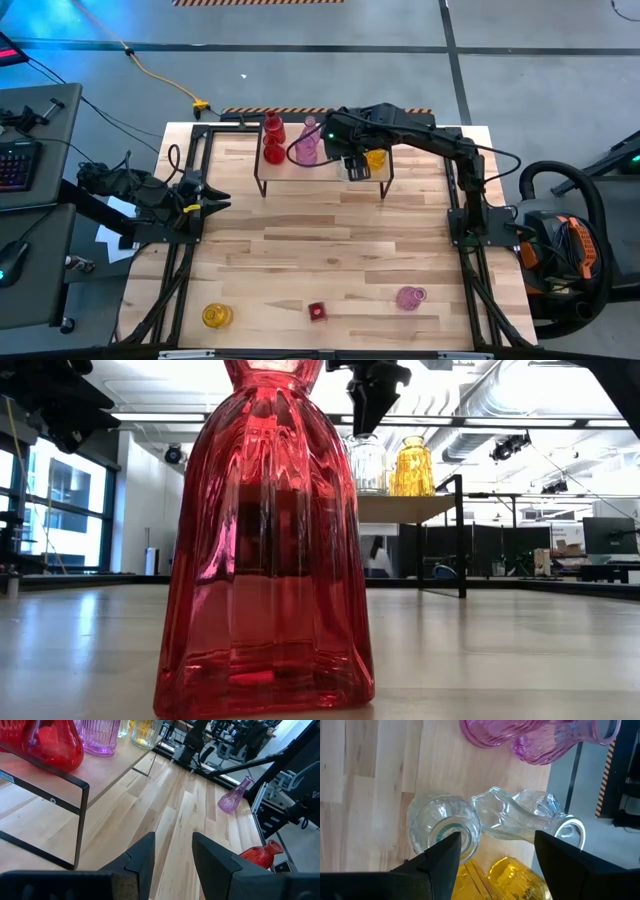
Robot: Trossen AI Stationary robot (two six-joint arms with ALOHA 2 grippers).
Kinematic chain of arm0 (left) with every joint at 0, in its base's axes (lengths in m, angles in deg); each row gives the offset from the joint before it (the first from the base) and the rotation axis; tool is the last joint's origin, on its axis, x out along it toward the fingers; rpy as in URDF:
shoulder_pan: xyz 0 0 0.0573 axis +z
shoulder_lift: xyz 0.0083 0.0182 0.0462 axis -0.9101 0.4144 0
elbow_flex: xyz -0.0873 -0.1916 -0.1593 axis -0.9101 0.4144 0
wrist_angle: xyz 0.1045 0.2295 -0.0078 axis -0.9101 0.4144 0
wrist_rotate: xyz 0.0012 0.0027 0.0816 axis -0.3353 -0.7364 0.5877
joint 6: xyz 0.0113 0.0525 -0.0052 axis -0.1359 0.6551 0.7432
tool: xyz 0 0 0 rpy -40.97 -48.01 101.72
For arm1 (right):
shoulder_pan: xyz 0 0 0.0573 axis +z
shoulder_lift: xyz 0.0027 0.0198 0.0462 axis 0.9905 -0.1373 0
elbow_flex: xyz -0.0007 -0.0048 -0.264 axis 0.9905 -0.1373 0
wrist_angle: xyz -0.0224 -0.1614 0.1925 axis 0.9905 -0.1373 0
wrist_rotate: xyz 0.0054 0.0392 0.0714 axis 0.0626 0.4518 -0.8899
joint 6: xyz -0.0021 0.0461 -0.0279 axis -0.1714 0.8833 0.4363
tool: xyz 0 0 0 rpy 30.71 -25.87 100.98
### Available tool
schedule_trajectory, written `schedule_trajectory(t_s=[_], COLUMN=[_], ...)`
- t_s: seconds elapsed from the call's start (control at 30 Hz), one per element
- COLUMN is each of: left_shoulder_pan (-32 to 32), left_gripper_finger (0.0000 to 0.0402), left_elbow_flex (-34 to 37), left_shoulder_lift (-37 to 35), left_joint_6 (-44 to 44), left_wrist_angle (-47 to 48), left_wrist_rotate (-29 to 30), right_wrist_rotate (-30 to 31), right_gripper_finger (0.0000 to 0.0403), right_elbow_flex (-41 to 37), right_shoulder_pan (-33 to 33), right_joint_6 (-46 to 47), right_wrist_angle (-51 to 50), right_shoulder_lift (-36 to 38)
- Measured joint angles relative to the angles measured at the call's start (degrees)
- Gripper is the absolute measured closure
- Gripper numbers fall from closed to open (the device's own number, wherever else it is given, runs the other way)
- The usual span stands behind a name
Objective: Sort vases onto shelf
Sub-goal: Put the transparent vase on the shelf aligned with the other transparent vases
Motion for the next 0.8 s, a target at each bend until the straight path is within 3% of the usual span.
schedule_trajectory(t_s=[0.5, 0.8], left_shoulder_pan=[0.0, 0.0], left_gripper_finger=[0.0282, 0.0282], left_elbow_flex=[0.0, 0.0], left_shoulder_lift=[0.0, 0.0], left_joint_6=[0.0, 0.0], left_wrist_angle=[0.0, 0.0], left_wrist_rotate=[0.0, 0.0], right_wrist_rotate=[0.3, -4.9], right_gripper_finger=[0.0171, 0.0248], right_elbow_flex=[0.3, 0.3], right_shoulder_pan=[0.6, 0.9], right_joint_6=[0.9, 5.1], right_wrist_angle=[1.4, -2.9], right_shoulder_lift=[1.2, 1.2])
